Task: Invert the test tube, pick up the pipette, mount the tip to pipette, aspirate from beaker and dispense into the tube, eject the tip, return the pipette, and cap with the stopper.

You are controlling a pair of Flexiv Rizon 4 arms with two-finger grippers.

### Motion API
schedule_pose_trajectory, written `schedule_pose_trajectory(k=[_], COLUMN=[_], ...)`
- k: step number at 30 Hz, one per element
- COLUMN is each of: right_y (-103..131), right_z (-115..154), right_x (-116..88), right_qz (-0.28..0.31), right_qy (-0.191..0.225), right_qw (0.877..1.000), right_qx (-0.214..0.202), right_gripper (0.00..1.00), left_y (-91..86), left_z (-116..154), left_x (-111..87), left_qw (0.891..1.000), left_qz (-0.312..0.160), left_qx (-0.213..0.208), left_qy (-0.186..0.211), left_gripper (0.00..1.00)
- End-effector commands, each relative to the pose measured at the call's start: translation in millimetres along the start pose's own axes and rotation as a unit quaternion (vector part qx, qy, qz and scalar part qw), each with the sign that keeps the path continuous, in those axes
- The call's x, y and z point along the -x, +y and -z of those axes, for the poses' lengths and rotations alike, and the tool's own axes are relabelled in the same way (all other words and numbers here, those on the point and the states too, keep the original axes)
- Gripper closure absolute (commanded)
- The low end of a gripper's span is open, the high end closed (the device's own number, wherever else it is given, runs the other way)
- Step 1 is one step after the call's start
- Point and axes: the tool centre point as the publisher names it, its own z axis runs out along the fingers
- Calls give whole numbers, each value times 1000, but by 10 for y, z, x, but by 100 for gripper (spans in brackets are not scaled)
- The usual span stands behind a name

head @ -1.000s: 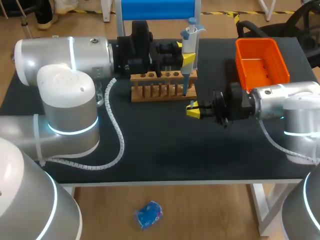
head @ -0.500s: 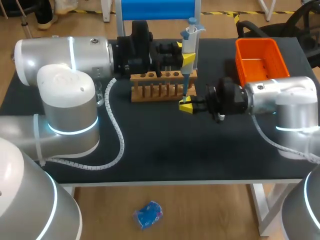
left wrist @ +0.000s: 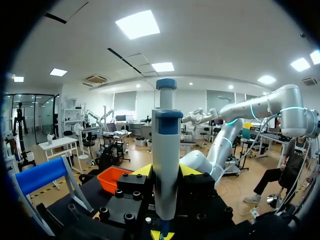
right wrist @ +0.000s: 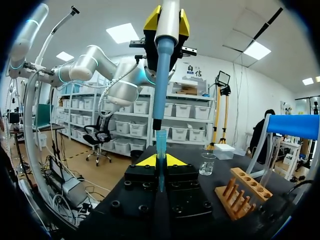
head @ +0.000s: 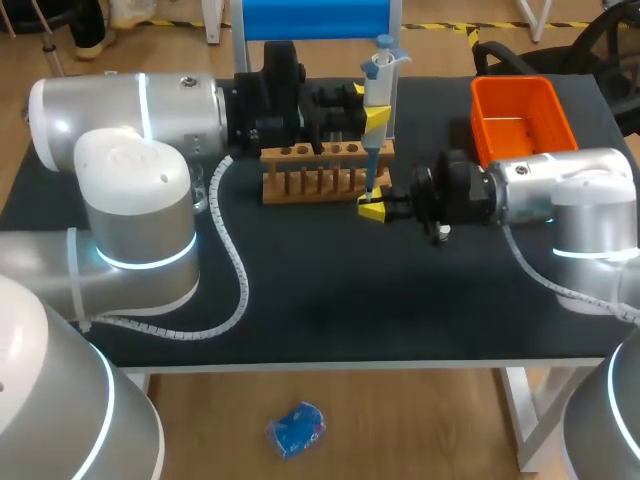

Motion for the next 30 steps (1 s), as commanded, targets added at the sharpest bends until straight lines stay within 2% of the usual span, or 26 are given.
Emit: schedule_pose_trajectory(k=[1,22,30], right_y=[31,62,84], right_z=[17,13,0], right_x=[1,-44,-30], right_qz=[2,3,-23], right_qy=[-2,0,3], right_qw=[1000,1000,1000], right_qx=[-1,-2,11], right_gripper=[100,100,100], left_y=[7,7,7], left_z=[3,3,3], left_x=[5,5,5], left_qw=[1000,1000,1000], left_qz=[0,0,0], left_qx=[-1,-1,-1], left_qy=[1,1,1], left_gripper=[100,100,100])
